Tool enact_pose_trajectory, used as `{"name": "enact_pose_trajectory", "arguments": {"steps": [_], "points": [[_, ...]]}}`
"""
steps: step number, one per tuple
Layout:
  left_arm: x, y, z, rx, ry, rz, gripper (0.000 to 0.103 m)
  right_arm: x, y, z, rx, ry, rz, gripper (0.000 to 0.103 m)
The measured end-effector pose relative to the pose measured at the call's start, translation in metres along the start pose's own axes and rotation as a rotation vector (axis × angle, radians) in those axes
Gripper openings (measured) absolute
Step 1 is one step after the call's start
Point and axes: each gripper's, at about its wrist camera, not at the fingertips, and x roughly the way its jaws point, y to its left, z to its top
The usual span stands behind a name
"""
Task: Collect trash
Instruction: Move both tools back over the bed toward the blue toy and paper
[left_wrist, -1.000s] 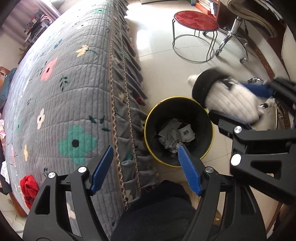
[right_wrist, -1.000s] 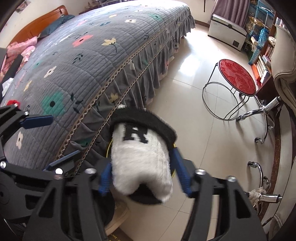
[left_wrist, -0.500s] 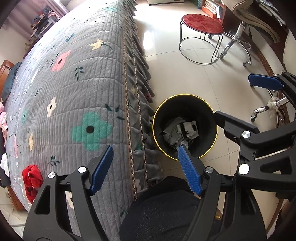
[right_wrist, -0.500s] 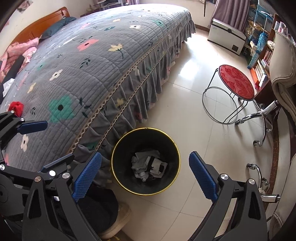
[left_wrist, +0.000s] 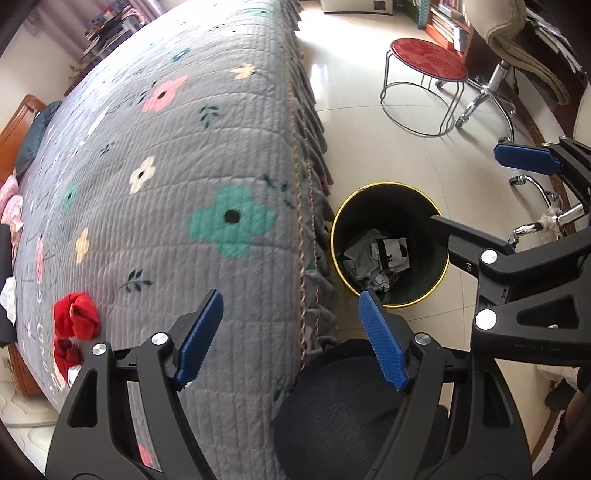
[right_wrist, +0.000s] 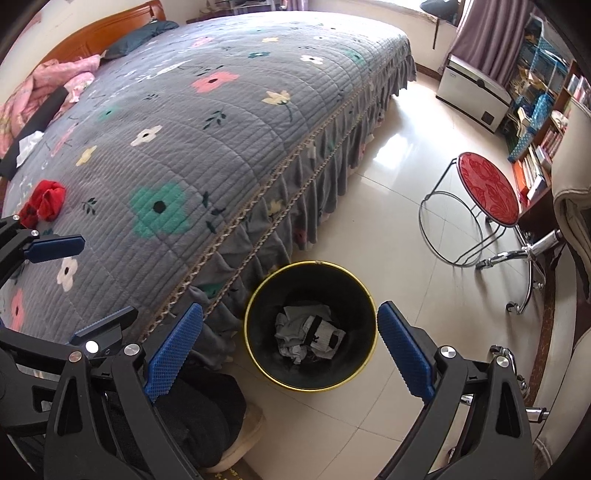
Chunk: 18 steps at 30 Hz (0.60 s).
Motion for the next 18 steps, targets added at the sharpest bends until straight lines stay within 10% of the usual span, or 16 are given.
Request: {"name": "enact_pose_trajectory", "arguments": {"steps": [18], "points": [[-0.01, 0.092, -0.056, -0.221, 0.017, 0.084, 0.075, 0.007, 0.112, 0.036, -0.22, -0.001, 0.094, 0.091]]}}
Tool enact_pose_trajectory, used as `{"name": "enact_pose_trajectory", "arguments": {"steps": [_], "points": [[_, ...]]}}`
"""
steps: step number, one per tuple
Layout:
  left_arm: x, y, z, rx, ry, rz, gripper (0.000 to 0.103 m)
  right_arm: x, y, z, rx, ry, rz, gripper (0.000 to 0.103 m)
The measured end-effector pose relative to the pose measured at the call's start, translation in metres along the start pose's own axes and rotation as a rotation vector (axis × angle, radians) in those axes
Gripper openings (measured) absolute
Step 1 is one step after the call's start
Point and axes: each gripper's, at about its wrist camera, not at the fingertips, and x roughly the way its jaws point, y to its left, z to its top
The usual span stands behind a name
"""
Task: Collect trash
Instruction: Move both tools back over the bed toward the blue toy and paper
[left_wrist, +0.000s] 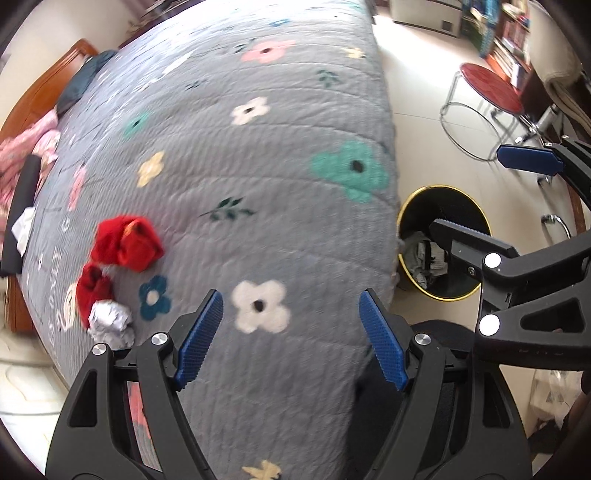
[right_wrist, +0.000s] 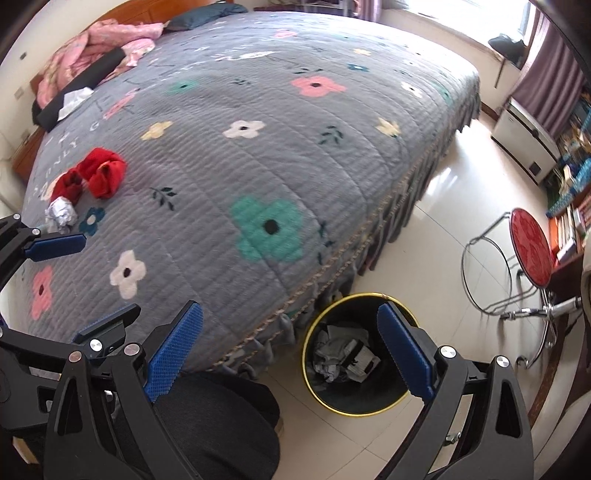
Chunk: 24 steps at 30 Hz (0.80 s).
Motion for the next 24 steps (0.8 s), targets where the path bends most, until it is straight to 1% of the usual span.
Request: {"name": "enact_pose_trajectory", "arguments": {"steps": [7, 13, 24], "points": [[-0.001, 0.039, -0.022, -0.071, 0.008, 0.021, 0.075, 0.004, 0.043, 0.014, -0.085, 0.002, 0.03, 0.091], [0.001, 0.068, -0.041, -0.117, 0.019, 0.033, 0.075, 0.009, 0.077, 0.024, -0.149, 0.011, 0.04, 0.091], [0.003, 0.129, -0.08, -0.228, 0.036, 0.057, 0.075, 0.013, 0.153, 0.042, -0.266, 0.007, 0.081, 0.091]]}}
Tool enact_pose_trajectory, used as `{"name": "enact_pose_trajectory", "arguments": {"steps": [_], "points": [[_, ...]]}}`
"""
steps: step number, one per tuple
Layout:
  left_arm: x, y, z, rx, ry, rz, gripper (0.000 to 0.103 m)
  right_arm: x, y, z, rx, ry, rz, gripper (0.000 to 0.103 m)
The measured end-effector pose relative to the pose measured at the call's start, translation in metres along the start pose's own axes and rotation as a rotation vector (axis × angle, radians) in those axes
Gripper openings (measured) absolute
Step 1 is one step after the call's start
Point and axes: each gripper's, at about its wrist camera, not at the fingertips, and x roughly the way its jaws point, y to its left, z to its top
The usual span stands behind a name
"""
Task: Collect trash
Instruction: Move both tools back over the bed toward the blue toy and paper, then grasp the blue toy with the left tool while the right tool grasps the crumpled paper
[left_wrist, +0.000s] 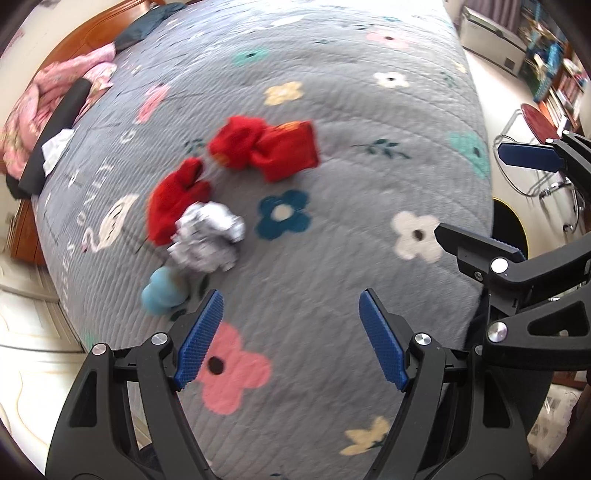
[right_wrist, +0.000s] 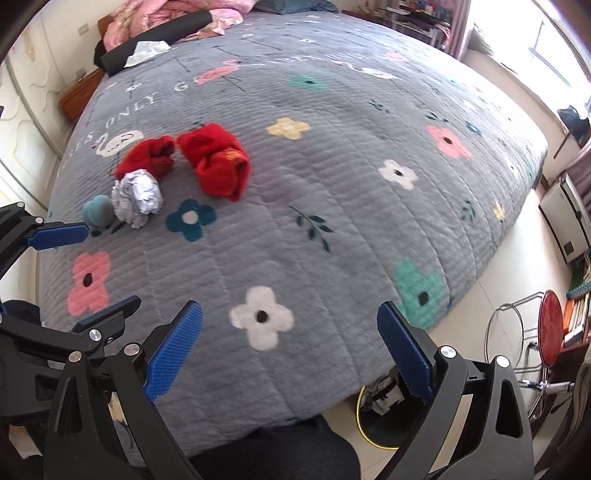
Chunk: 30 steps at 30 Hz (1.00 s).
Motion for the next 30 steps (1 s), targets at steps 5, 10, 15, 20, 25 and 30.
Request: {"name": "enact_pose_trajectory", "arguments": {"steps": [5, 10, 15, 20, 25, 30], "points": [[0.006, 0.03, -0.011, -0.054, 0.011, 0.007, 0.075, 0.007, 0.03, 0.016, -0.048, 0.003, 0.014, 0.091], [0.013, 0.059, -0.021, -0.104, 0.019, 0.025, 0.08, 0.015, 0.057, 0.029, -0.082, 0.009, 0.042, 0.091], [0.022, 0.086, -0.029, -0.134, 0.032, 0.022, 0.08, 0.023, 0.08, 0.04, -0.117, 0.01, 0.063, 0.091], [0.039, 0.112, -0.034, -0.158, 0.056, 0.003, 0.089, 0.029, 0.098, 0.049, -0.144, 0.011, 0.08, 0.091], [0.066, 0.132, -0.031, -0.146, 0.105, -0.017, 0.09, 0.038, 0.108, 0.057, -0.163, 0.02, 0.083, 0.091], [0.092, 0.13, -0.017, -0.084, 0.122, 0.005, 0.09, 0.047, 0.115, 0.064, -0.175, 0.03, 0.109, 0.091]]}}
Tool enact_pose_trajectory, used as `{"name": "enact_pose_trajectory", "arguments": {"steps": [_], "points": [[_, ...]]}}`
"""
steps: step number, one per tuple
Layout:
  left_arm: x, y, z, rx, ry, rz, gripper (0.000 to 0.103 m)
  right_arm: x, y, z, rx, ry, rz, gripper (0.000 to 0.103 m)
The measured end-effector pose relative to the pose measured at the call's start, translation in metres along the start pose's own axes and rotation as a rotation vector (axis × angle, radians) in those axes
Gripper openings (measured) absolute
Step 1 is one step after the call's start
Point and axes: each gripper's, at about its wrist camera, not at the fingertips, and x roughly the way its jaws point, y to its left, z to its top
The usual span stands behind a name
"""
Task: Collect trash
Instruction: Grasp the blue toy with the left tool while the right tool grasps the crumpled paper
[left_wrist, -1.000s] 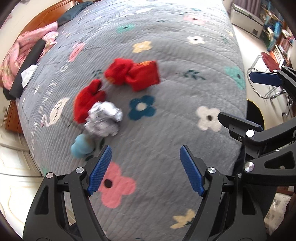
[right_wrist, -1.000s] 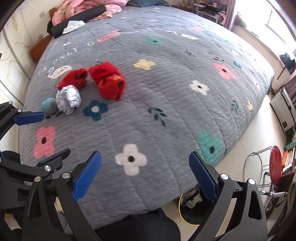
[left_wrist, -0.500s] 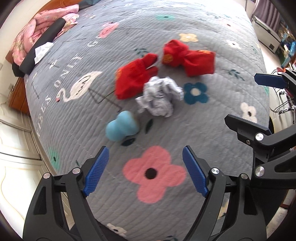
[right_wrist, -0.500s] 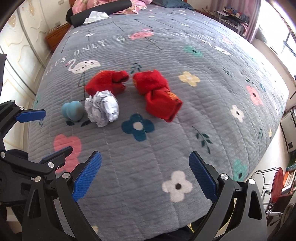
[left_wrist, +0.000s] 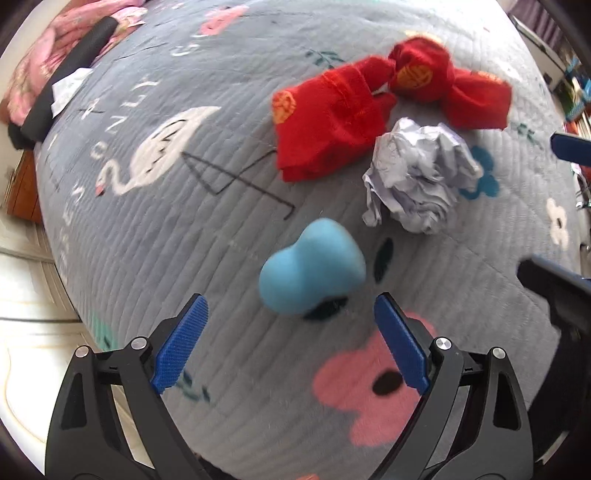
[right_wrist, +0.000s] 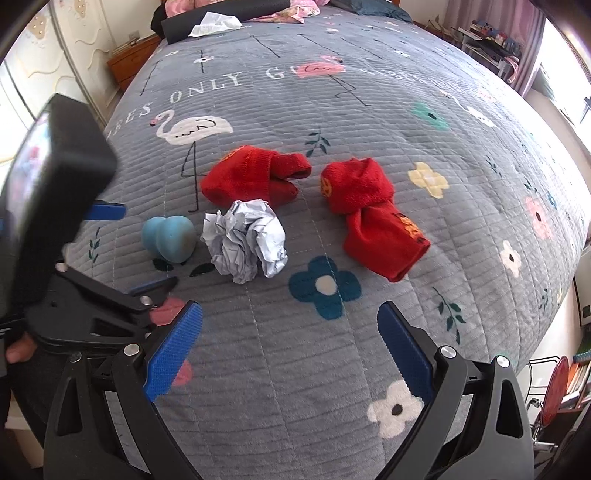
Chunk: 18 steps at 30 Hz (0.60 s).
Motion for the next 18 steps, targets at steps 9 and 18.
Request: {"name": "enact_pose_trajectory", "arguments": {"steps": [9, 18], "points": [[0.005, 0.0, 0.007, 0.007, -0.056, -0.121, 0.051, 0.026, 0.001, 0.022, -0.002, 0.045, 0.104, 0.091], [0.004, 0.006, -0.005, 0.006, -0.054, -0.114, 0.051, 0.065, 0.018, 0.043, -0.054, 0.125, 0.144, 0.076]]}}
